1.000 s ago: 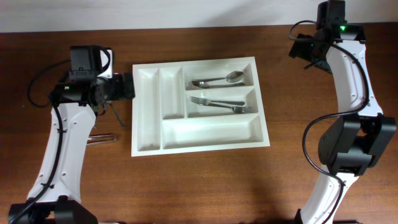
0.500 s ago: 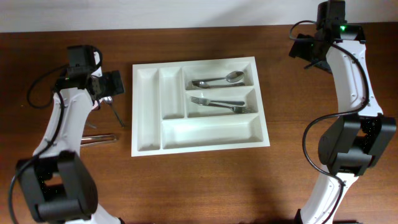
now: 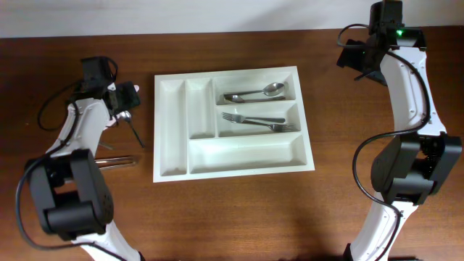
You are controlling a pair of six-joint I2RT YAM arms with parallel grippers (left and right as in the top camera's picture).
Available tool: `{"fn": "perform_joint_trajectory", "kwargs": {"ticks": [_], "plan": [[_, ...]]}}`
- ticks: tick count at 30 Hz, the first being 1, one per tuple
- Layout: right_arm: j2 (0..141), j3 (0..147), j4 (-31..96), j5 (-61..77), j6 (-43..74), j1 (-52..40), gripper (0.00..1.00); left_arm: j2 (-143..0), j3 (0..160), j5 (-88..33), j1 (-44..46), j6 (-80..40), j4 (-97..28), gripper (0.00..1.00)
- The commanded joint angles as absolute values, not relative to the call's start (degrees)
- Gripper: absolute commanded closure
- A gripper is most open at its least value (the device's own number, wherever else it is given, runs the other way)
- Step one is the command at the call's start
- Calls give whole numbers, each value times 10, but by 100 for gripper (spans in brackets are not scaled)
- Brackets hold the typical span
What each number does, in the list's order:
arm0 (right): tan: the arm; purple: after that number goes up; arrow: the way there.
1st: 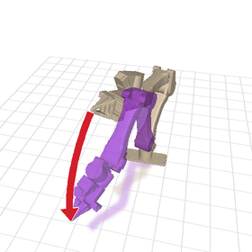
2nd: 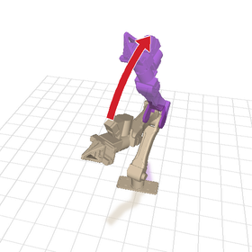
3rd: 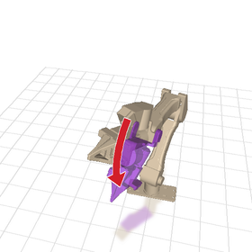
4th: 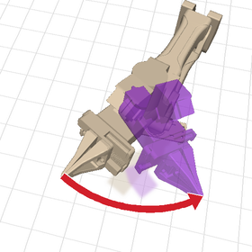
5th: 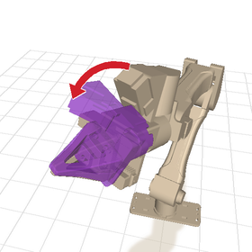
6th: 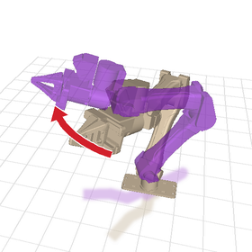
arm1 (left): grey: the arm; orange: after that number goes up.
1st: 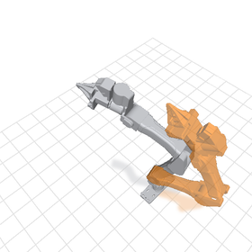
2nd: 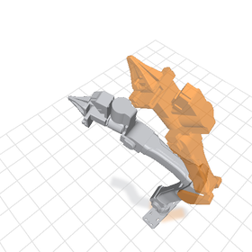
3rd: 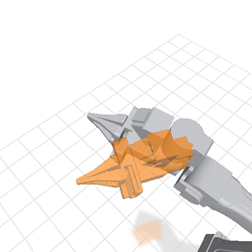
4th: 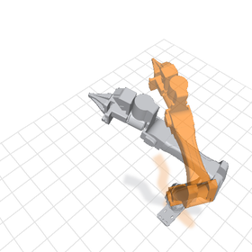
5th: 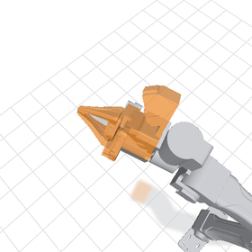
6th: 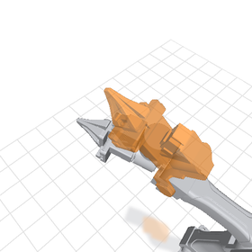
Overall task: Pack container
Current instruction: 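Lower the left gripper and grasp the small spoon's bowl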
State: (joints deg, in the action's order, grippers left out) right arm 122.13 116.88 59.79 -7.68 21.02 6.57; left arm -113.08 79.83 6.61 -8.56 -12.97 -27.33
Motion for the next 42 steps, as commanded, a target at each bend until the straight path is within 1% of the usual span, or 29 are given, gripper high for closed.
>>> {"fn": "perform_joint_trajectory", "kwargs": {"ticks": [1, 5, 7, 8, 9, 19, 23, 27, 42], "plan": [[1226, 1166, 596, -82, 217, 64, 1, -1161, 806, 75, -88, -156, -272, 7], [1226, 1166, 596, -82, 217, 64, 1, -1173, 806, 73, -88, -165, -274, 8], [1226, 1166, 596, -82, 217, 64, 1, -1173, 806, 73, -88, -168, -274, 11], [1226, 1166, 596, -82, 217, 64, 1, -1173, 806, 73, -88, -172, -277, 16], [1226, 1166, 596, -82, 217, 64, 1, -1173, 806, 73, -88, -175, -281, 17], [1226, 1166, 596, -82, 217, 64, 1, -1173, 806, 67, -83, -185, -325, 17], [1226, 1166, 596, -82, 217, 64, 1, -1173, 806, 67, -83, -186, -324, 21], [1226, 1166, 596, -82, 217, 64, 1, -1177, 806, 69, -83, -186, -317, 23], [1226, 1166, 596, -82, 217, 64, 1, -1238, 806, 52, -83, -186, -279, 23]]}}
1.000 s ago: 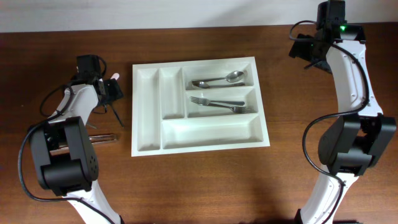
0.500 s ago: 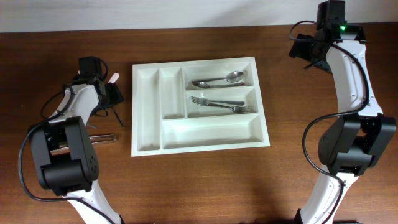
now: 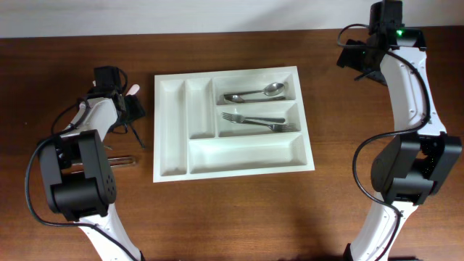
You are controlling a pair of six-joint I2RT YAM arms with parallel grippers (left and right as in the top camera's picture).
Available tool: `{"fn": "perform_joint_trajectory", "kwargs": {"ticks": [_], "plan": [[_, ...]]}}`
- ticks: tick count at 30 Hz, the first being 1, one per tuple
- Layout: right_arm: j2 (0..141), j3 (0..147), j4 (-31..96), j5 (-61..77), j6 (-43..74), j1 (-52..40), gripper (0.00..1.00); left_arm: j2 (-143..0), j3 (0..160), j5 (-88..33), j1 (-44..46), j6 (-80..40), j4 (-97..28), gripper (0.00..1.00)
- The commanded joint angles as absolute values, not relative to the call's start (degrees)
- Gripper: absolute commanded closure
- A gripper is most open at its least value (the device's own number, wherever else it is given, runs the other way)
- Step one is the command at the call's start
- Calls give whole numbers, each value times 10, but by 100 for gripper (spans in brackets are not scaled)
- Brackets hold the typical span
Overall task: Pack container
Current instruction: 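Lower the left gripper and grasp the small spoon's bowl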
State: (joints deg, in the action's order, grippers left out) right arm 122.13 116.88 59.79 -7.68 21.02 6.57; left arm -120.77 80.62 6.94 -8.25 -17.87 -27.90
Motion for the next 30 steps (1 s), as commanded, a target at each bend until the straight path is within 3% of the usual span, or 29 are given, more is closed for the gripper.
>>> {"fn": "perform_joint_trajectory", "kwargs": {"ticks": [1, 7, 22, 27, 30], "plan": [[1226, 1166, 596, -82, 217, 64, 1, -1238, 806, 51, -83, -187, -278, 24], [1226, 1166, 596, -82, 217, 64, 1, -1238, 806, 46, -83, -187, -277, 41], [1226, 1166, 596, -82, 217, 64, 1, -1238, 806, 23, -83, -189, -280, 51], [1226, 1166, 596, -82, 217, 64, 1, -1238, 806, 23, -83, -189, -280, 63], [1226, 1166, 596, -82, 217, 64, 1, -1238, 806, 23, -83, -189, -280, 64]]}}
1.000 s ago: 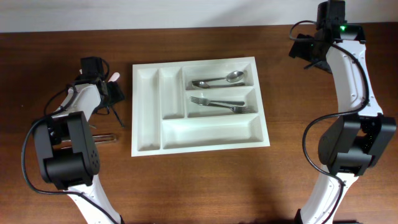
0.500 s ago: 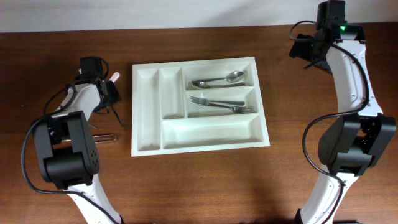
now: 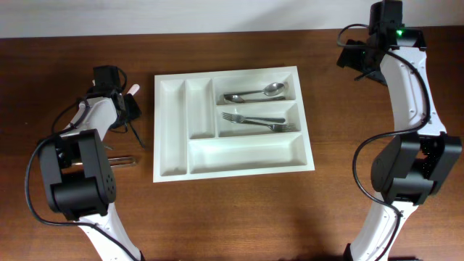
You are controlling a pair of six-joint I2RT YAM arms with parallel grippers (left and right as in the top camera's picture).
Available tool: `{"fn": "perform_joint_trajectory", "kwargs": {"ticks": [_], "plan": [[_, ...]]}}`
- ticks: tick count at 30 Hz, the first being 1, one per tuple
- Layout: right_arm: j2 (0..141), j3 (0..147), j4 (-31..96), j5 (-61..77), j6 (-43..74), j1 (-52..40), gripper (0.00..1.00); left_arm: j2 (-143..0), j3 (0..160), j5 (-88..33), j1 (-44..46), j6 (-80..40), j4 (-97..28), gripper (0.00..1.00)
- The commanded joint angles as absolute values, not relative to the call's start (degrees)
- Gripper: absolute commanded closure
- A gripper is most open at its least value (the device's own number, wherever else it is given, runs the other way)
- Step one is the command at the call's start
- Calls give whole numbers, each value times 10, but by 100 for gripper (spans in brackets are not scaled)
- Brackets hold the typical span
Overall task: Pack container
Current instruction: 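Lower the left gripper and grasp the small spoon's bowl, then carry the spoon into the tray's long left compartment and release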
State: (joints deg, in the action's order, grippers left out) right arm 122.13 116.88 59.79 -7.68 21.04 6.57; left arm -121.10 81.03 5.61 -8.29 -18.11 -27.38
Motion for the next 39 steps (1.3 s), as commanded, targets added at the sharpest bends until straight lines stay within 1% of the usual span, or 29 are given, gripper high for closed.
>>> {"fn": "perform_joint_trajectory", "kwargs": {"ticks": [1, 2, 5, 8, 10, 11, 20, 21, 23, 26, 27, 36, 39], "plan": [[1226, 1166, 596, -82, 217, 64, 1, -1238, 806, 23, -83, -189, -280, 64], [1226, 1166, 596, -82, 217, 64, 1, -1238, 806, 23, -83, -189, -280, 65], [1226, 1166, 596, -82, 217, 64, 1, -1238, 806, 23, -83, -189, -280, 74], [1226, 1166, 596, -82, 217, 64, 1, -1238, 806, 23, -83, -189, -280, 79], [1226, 1166, 596, -82, 217, 64, 1, -1238, 806, 23, -83, -189, -280, 85], [1226, 1166, 596, -82, 217, 64, 1, -1238, 806, 23, -83, -189, -280, 85], [1226, 1166, 596, -82, 217, 64, 1, -1237, 820, 23, -83, -189, -281, 87], [1226, 1166, 596, -82, 217, 64, 1, -1237, 828, 24, -83, -189, -286, 90], [1226, 1166, 596, -82, 217, 64, 1, -1237, 850, 28, -83, -188, -298, 91], [1226, 1166, 596, -82, 217, 64, 1, -1237, 894, 30, -83, -176, -331, 93], [1226, 1166, 596, -82, 217, 64, 1, -1237, 912, 30, -83, -170, -344, 92], [1226, 1166, 596, -82, 217, 64, 1, -1237, 1052, 42, -83, -144, -454, 93], [1226, 1166, 596, -82, 217, 64, 1, -1237, 1091, 15, -81, -131, -496, 93]]}}
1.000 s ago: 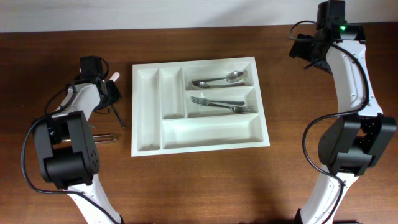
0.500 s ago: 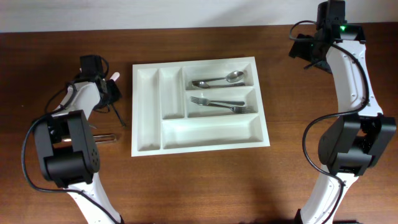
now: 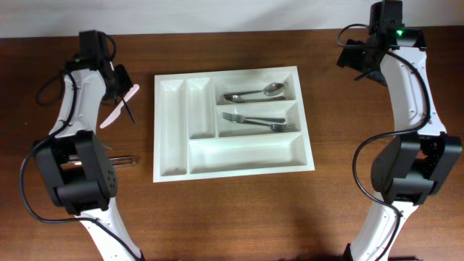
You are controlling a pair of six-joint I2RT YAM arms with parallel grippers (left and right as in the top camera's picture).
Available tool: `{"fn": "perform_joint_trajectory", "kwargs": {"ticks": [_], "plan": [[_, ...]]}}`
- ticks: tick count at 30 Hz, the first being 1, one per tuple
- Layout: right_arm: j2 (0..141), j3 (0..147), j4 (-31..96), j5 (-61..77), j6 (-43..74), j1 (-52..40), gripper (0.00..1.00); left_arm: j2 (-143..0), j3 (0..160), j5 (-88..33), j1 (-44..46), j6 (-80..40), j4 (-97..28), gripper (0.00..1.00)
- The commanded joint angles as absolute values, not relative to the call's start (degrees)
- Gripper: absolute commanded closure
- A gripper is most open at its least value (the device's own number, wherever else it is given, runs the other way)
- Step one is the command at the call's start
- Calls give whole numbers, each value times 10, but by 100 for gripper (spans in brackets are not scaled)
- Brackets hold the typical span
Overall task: Pack container
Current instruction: 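Carry the spoon into the tray's long left compartment and release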
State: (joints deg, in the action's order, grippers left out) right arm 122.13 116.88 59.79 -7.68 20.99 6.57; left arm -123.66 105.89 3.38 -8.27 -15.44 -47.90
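The white cutlery tray (image 3: 172, 172) lies mid-table, with a spoon (image 3: 255, 92) in its top right compartment and forks (image 3: 261, 122) in the one below. My left gripper (image 3: 122, 87) hangs left of the tray's top left corner, shut on a long pale pinkish utensil (image 3: 116, 110) that slants down to the left. A thin dark piece (image 3: 130, 112) shows beside it. A metal utensil (image 3: 119, 161) lies on the table left of the tray. My right gripper (image 3: 350, 58) is off at the far right; its jaws do not show clearly.
The tray's two narrow left compartments and its long bottom compartment (image 3: 246, 154) hold nothing. Both arms' bases and cables stand at the table's left and right sides. The far table edge runs close behind both grippers.
My left gripper was low on the table by the tray's left side with only a pale tip showing. Now it is farther back and the pale utensil shows at full length.
My left gripper stood left of the tray over utensils on the table. Then it was lower and closer to the tray, and stayed there. Now it holds the pale utensil farther back. The right arm and the tray's contents have not changed.
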Motion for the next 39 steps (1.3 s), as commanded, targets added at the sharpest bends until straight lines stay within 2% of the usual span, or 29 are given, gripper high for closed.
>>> {"fn": "perform_joint_trajectory", "kwargs": {"ticks": [1, 7, 22, 23, 24, 25, 26, 28, 35, 39], "plan": [[1226, 1166, 596, -82, 217, 64, 1, -1237, 1101, 1, -79, -123, -509, 93], [1226, 1166, 596, -82, 217, 64, 1, -1237, 1110, -49, -47, -65, -542, 94], [1226, 1166, 596, -82, 217, 64, 1, -1241, 1098, -20, 56, -29, -585, 93], [1226, 1166, 596, -82, 217, 64, 1, -1243, 1098, -12, 58, -29, -587, 91], [1226, 1166, 596, -82, 217, 64, 1, -1245, 1098, -6, 59, -29, -588, 82], [1226, 1166, 596, -82, 217, 64, 1, -1247, 1098, -6, 60, -29, -590, 67], [1226, 1166, 596, -82, 217, 64, 1, -1248, 1098, -6, 60, -29, -591, 57], [1226, 1166, 596, -82, 217, 64, 1, -1250, 1098, -6, 60, -29, -590, 44], [1226, 1166, 596, -82, 217, 64, 1, -1249, 1099, -1, 56, -35, -575, 42], [1226, 1166, 596, -82, 217, 64, 1, -1249, 1107, 35, 27, -113, -578, 37]]}}
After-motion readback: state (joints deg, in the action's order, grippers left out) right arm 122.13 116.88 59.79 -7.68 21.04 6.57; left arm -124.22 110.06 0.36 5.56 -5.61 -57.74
